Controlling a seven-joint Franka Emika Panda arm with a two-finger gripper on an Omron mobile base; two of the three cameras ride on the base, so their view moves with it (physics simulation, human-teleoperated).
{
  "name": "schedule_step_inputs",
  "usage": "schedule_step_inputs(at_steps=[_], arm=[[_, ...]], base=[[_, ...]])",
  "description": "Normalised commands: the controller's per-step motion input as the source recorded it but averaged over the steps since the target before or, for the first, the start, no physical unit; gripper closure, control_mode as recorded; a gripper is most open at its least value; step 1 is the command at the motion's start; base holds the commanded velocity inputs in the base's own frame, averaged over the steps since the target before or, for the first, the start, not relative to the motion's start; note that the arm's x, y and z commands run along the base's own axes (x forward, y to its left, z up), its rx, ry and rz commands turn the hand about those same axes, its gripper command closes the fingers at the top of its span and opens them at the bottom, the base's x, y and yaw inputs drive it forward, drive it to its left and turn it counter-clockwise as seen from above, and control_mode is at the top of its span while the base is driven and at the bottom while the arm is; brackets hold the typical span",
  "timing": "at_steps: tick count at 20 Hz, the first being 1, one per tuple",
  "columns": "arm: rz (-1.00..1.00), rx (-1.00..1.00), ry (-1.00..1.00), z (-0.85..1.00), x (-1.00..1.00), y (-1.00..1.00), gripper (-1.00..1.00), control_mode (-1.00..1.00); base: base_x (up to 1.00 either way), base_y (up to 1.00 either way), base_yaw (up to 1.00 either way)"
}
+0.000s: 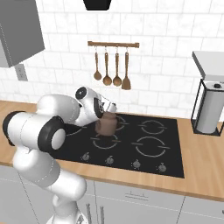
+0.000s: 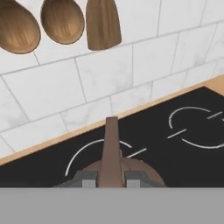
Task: Pick the kettle from the counter and place it on a stove burner. Then turn the burner on.
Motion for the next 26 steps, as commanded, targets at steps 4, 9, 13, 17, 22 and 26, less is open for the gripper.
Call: schedule_step_inputs(at_steps=[4,9,13,17,22,26], arm=[[0.01,0.00,-0.01,0.00,-0.11,0.00,1.00,-1.00],[0.01,0.00,-0.02,-0.06,-0.55,0.00,1.00,-1.00],[0.03,-0.09,-0.03,-0.37,-0.28,-0.04,1.00,-1.00],[0.00,-0.01,-0.06,-0.03,0.00,0.00,1.00,-1.00],[0.00,-0.07,-0.01,-0.26,0.00,-0.27,1.00,-1.00],[0.00,-0.01,0.01,0.00,-0.04,-0.12,1.00,-1.00]], base=[[0.00,0.00,0.00],[0.00,0.00,0.00],[0.00,0.00,0.00],[0.00,0.00,0.00],[0.00,0.00,0.00],[0.00,0.00,0.00]])
